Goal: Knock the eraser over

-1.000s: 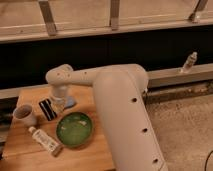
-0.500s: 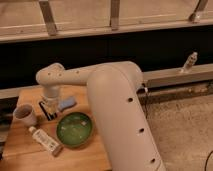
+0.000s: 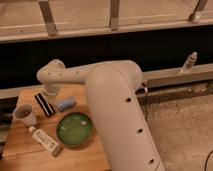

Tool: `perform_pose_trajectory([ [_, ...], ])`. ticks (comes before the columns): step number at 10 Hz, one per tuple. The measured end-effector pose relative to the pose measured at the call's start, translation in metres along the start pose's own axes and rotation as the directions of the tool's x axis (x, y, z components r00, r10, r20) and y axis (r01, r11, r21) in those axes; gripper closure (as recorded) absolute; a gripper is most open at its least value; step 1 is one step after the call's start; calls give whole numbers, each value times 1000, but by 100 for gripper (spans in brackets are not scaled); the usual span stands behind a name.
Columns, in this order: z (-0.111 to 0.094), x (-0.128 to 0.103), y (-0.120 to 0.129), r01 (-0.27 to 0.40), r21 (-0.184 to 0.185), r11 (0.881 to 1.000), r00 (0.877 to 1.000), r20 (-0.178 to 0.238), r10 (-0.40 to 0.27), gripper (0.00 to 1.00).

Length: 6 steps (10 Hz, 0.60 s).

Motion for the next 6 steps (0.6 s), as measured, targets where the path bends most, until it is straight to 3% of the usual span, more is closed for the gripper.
perform_pose_trajectory([
  [2, -17, -6, -26, -9, 138, 990, 1000, 6, 8, 100],
  [3, -31, 0, -49, -38, 227, 973, 999, 6, 38, 100],
  [5, -49, 11, -70, -81, 311, 947, 997, 20, 79, 97],
  [6, -53, 13, -75, -90, 330, 940, 996, 24, 87, 89],
])
